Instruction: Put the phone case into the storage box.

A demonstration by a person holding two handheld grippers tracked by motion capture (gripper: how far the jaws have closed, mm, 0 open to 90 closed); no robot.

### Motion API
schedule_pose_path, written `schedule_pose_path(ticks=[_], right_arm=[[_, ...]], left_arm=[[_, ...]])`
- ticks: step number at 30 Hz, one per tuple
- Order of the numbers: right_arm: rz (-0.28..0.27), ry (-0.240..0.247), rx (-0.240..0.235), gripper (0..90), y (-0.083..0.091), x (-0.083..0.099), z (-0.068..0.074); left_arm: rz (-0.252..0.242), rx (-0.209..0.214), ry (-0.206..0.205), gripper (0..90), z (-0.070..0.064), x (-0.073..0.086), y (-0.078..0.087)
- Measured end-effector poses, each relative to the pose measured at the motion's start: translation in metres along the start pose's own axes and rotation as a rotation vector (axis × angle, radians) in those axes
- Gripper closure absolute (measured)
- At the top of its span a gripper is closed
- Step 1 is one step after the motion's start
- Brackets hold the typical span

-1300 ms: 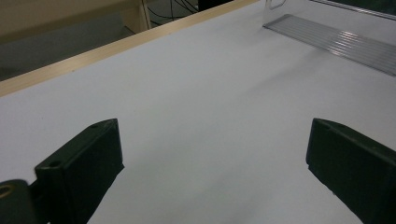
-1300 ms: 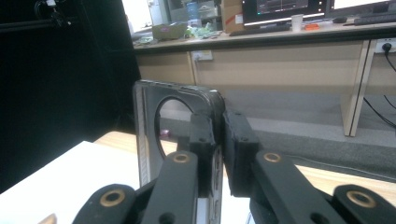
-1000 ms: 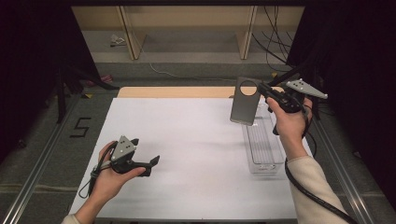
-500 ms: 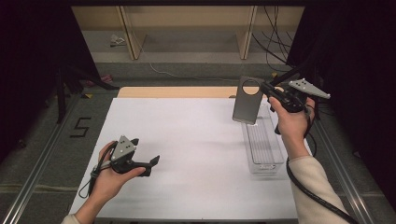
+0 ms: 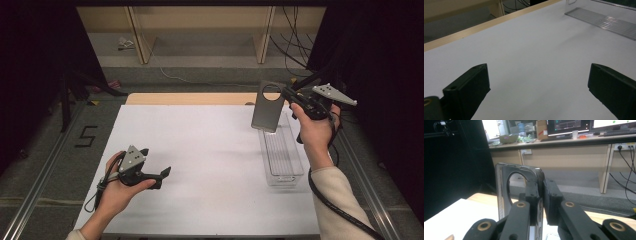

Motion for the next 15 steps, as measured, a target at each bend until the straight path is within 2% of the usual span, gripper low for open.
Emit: schedule_pose_path(ticks=[15], right_arm=[[0.003,0.002,0.012,83.5,0.0020,-0.0009,-0.0043]], left_arm=[[0.000,0.000,0.000,3.2,0.0000,0.0000,0.0000]])
Point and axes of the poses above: each handheld gripper's, and its own axes: y roughly backward along the jaws, x roughly out of its underside, z roughly to its left, the point moved 8 cm from there along -y, roughly forward along the jaws, and after that the axes turned 4 degrees about y, right-handed, at the moved point
